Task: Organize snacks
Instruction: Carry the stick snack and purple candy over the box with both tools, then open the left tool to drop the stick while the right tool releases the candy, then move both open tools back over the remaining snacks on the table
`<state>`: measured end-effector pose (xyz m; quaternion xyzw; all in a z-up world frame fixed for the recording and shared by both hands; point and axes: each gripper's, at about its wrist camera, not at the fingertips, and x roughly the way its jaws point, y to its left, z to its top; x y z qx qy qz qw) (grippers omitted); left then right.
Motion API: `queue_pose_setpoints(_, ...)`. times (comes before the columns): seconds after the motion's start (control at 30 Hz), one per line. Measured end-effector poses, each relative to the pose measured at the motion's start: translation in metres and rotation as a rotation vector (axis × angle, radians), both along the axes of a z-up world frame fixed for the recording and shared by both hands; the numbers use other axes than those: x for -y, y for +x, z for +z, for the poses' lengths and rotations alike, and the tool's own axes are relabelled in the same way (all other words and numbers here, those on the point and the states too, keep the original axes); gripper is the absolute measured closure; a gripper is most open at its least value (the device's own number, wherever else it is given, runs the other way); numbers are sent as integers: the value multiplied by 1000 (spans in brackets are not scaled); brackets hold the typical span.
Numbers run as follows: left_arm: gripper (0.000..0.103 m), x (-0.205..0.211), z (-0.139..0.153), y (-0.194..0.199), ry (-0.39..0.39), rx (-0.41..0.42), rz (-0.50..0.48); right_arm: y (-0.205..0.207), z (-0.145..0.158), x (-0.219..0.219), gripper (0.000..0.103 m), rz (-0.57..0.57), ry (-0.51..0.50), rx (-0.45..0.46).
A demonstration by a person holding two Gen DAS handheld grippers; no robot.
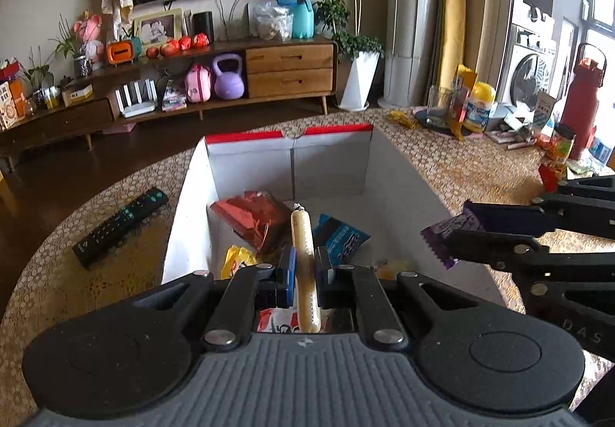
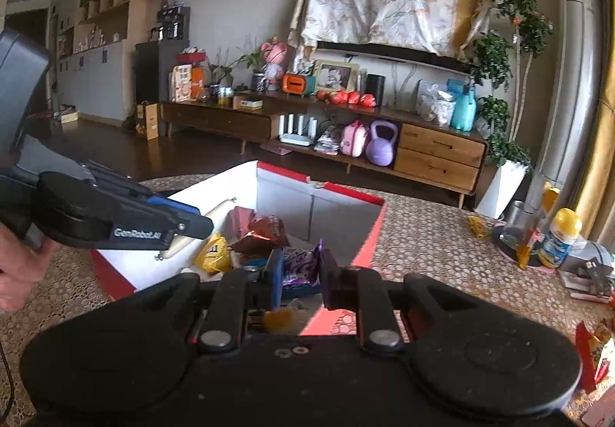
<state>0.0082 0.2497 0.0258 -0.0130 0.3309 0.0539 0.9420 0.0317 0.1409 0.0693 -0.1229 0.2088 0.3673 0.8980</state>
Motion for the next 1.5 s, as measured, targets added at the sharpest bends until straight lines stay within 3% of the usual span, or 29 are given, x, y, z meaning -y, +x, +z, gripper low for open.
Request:
queue_pose_setpoints(0.63,93,-26,-41,22,-19,-154,21,22,-38,-59,86,153,-180,-162)
queue_pose_setpoints(0.93,92,-26,-44,22,-29,-187,60,23,-35,-47,82,146,-152,-173)
queue_pose_setpoints(1.27,91,-20,-41,18,-20,-207,98,13,-15,0,78,81,-39,-149)
queue_pose_setpoints(1.33,87,-19,-40,17,-18,-207,101,11,-13,12,77,62,-19,-151)
queue_pose_setpoints(1.4,70,-17,-39,16,-10,-205,107,11,-13,21,77,40,-11,-142)
queue_pose_setpoints(1.43,68,-16,-38,15,-21,-198,100,10,-13,26,76,26,-5,-142)
queue_pose_setpoints(1.5,53,-12,-36,13,-26,-187,92,9,-15,38,76,0,16,-147)
